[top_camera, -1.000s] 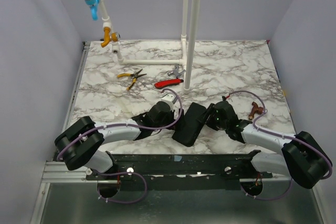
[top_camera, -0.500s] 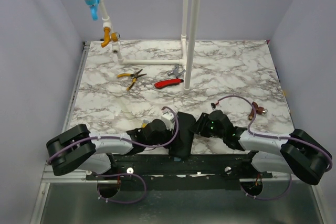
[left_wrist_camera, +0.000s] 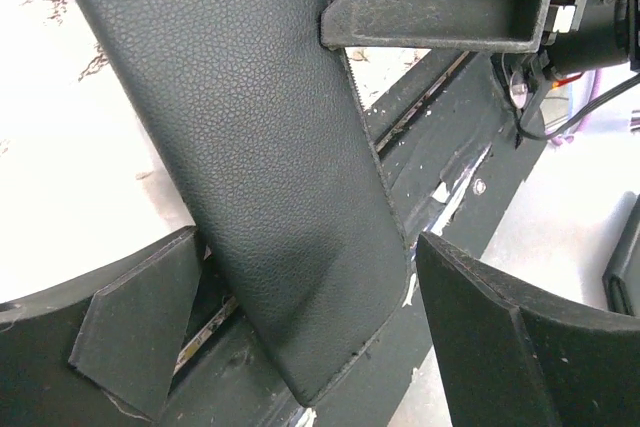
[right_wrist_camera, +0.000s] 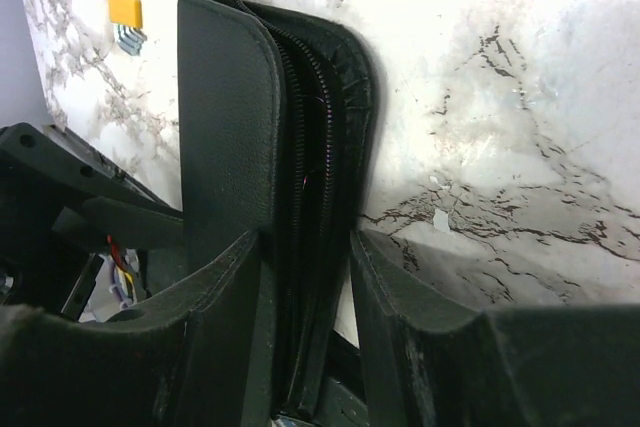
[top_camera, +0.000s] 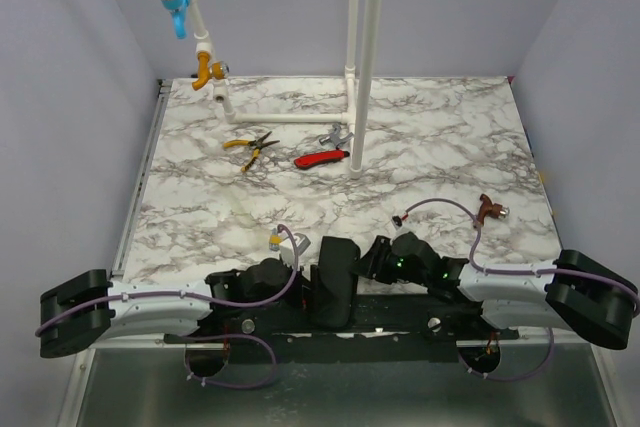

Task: Sort the hair-cutting tools
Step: Zip the hairdressing tool bag at the center of the board.

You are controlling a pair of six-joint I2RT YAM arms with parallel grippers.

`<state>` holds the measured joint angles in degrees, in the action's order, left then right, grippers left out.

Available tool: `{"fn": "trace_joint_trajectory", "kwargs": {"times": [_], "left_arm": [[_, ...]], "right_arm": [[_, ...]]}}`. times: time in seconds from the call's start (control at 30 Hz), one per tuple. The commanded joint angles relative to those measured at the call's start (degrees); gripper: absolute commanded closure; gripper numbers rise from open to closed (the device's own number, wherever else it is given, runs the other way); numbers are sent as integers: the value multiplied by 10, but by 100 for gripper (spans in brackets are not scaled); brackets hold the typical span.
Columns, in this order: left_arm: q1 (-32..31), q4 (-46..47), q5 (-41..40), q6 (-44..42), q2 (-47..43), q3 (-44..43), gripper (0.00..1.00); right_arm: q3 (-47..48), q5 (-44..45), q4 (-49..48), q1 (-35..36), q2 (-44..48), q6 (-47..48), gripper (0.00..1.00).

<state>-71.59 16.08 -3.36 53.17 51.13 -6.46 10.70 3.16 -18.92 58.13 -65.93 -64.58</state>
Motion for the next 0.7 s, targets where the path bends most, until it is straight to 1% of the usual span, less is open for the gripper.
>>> {"fn": "trace_joint_trajectory", "kwargs": {"times": [0.0,0.07,0.13,0.23,0.27,0.37,0.47,0.57,0.6,0.63,0.67], "left_arm": [[-2,-29,-5,43,-26,15,11],[-3,-58,3,55,-24,9,11],[-3,-80,10,88,-30,18,9],[-4,-103,12,131,-53,42,2],[-3,-105,12,141,-62,50,2],[-4,-128,8,160,-78,56,2],[-5,-159,12,176,-72,42,2],[-26,-205,10,201,-61,29,1],[-33,-201,2,205,-61,31,2],[-37,-69,1,182,-52,62,2],[-37,-37,1,173,-42,62,2]], "right_arm": [[-33,-24,63,7,-26,-2,56],[-33,-27,44,7,-40,-3,56],[-32,-46,29,7,-55,-5,56],[-31,-52,22,7,-65,-5,56],[-31,-51,23,7,-65,-4,56],[-29,-49,30,7,-59,-3,56],[-25,-47,43,7,-52,0,55],[-27,-45,52,7,-44,-1,55],[-31,-45,49,7,-41,-1,55],[-50,-52,13,7,-38,-5,55],[-57,-56,2,7,-39,-7,55]]}}
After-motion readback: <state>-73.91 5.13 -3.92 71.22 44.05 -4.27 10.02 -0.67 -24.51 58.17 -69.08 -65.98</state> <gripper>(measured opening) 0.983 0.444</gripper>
